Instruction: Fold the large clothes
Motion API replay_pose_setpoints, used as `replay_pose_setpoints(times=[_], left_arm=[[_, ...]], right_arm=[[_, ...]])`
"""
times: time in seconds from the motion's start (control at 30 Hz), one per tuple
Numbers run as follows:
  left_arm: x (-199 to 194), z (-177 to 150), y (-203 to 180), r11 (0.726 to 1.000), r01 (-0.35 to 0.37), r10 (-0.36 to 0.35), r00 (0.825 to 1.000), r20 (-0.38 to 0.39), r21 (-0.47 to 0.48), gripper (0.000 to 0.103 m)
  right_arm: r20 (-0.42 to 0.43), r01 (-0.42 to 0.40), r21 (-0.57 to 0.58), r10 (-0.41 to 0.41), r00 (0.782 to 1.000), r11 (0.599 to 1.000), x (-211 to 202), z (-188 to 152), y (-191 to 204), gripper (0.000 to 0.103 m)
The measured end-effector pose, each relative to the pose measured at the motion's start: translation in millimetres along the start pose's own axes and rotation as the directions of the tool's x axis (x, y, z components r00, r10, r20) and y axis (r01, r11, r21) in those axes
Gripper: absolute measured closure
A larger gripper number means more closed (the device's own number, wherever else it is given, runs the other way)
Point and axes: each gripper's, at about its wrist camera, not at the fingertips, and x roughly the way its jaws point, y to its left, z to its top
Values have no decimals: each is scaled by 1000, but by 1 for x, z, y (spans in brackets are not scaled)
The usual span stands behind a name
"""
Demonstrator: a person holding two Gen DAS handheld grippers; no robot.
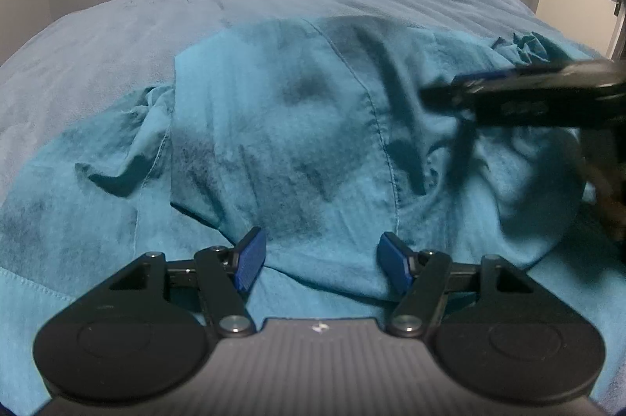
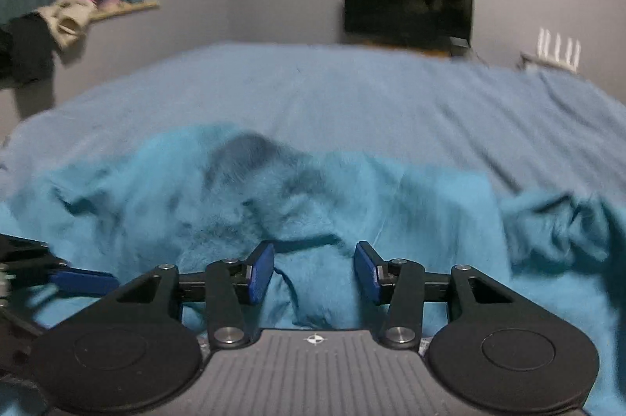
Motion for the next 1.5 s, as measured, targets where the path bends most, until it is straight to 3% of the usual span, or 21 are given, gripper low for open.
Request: replay_pose_setpoints(times=[0.1, 0.2, 0.3, 0.4, 0.47, 0.57, 0.63, 0.8, 0.87, 0.97, 1.03, 1.17, 1.27, 1.37, 1.5], left_arm=[[-4, -2, -5, 999, -26, 26, 999, 23, 25, 38], [-20, 0, -11, 999, -32, 32, 995, 94, -3, 36], [-40, 5, -11, 997, 47, -34, 980, 195, -63, 34], [-51, 6, -18, 987, 139, -114, 960, 255, -82, 31], [-45, 4, -30, 987, 156, -145, 965, 220, -33, 31], [-24, -7, -48, 995, 83, -90, 989, 117, 60, 31], [-10, -13, -53, 996, 59, -64, 996, 68, 71, 30], [-9, -20, -65, 993, -12, 1, 995, 95, 114, 24], [-12, -26, -64, 996, -15, 7, 995, 97, 86, 23], [-12, -33, -64, 997, -35, 28, 994, 102, 63, 23], [-13, -35, -65, 997, -50, 43, 992, 115, 63, 22], [-39, -40, -71, 998, -67, 63, 984, 165, 19, 22], [-64, -47, -84, 999, -14, 6, 981, 192, 37, 22], [-67, -61, -105, 989, -84, 67, 989, 133, 125, 23], [-42, -83, -114, 969, -127, 118, 992, 54, 213, 23]], right_arm=[[-23, 6, 6, -6, 1000, 1000, 9, -1, 0, 51], [11, -46, 101, 45, 999, 994, -18, 2, -10, 51], [66, -81, 131, 73, 995, 988, -57, -9, -21, 50], [60, -110, 134, 103, 993, 985, -81, -31, -32, 50], [24, -97, 120, 95, 995, 988, -88, -42, -35, 52], [-96, -24, 58, 30, 995, 998, -68, -61, -33, 62], [-111, -13, 29, 16, 994, 999, -58, -71, -30, 62], [-83, -15, 92, 22, 996, 996, -77, -71, -33, 53], [-51, -29, 227, 41, 998, 974, -99, -69, -44, 49], [-35, 5, 407, 10, 999, 913, -131, -81, -62, 34], [-28, 15, 481, -2, 1000, 876, -158, -99, -70, 34], [-51, 13, 572, 19, 999, 820, -198, -133, -79, 32], [-104, 29, 641, 49, 993, 767, -206, -152, -86, 30], [-119, 44, 677, 51, 992, 734, -200, -162, -94, 30], [-114, 50, 677, 37, 993, 735, -183, -170, -96, 29]])
